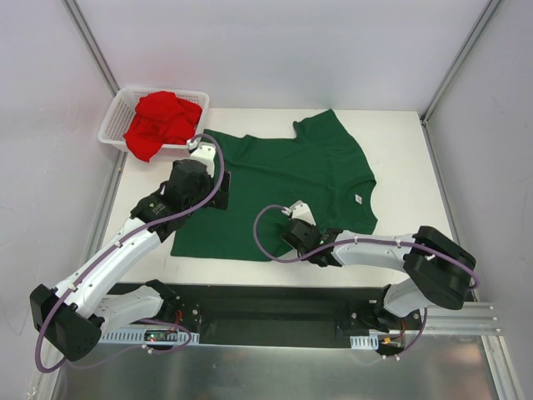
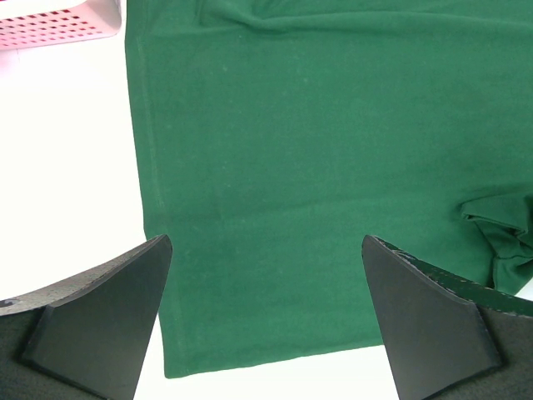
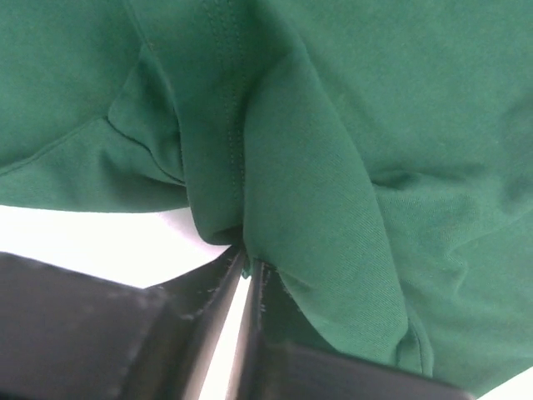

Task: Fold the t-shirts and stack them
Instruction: Flatten out the tshirt

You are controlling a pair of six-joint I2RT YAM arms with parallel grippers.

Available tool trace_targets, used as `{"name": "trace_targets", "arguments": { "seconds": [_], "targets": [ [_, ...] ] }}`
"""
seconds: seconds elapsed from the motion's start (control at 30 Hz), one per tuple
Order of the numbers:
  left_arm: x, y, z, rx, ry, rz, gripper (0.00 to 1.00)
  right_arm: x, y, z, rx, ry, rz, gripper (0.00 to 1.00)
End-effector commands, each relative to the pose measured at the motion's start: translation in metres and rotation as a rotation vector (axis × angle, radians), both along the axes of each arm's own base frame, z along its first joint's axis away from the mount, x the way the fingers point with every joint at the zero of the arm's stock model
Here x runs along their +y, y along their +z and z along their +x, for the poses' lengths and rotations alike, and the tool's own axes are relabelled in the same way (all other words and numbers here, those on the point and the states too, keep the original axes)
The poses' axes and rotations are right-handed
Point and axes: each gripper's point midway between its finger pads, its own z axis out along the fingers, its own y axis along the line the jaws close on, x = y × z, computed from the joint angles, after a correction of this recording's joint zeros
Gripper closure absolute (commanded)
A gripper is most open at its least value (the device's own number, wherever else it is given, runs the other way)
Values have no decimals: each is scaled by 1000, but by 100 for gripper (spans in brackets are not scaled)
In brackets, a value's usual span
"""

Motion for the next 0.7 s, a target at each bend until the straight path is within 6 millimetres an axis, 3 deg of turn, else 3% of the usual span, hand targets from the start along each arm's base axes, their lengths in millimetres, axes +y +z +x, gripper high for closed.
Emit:
{"name": "trace_targets", "arguments": {
  "seconds": [0.0,0.07,0.27,0.47,0.67],
  "targets": [
    [6,6,3,-33,21,0,1,0,-7,-5,43,-4,-3,94],
    [6,5,3,-32,20,-1,1,-1,-7,-6,43,-4,-6,99],
    [6,6,2,-32,20,-10,1,-7,8,-7,24,-20,1,99],
    [4,6,1,-30,17,-24,1,-24,55,-12,-53,-75,21,99],
    [1,5,-1,-20,8,-38,1,-36,88,-22,-89,-85,48,99]
  ]
}}
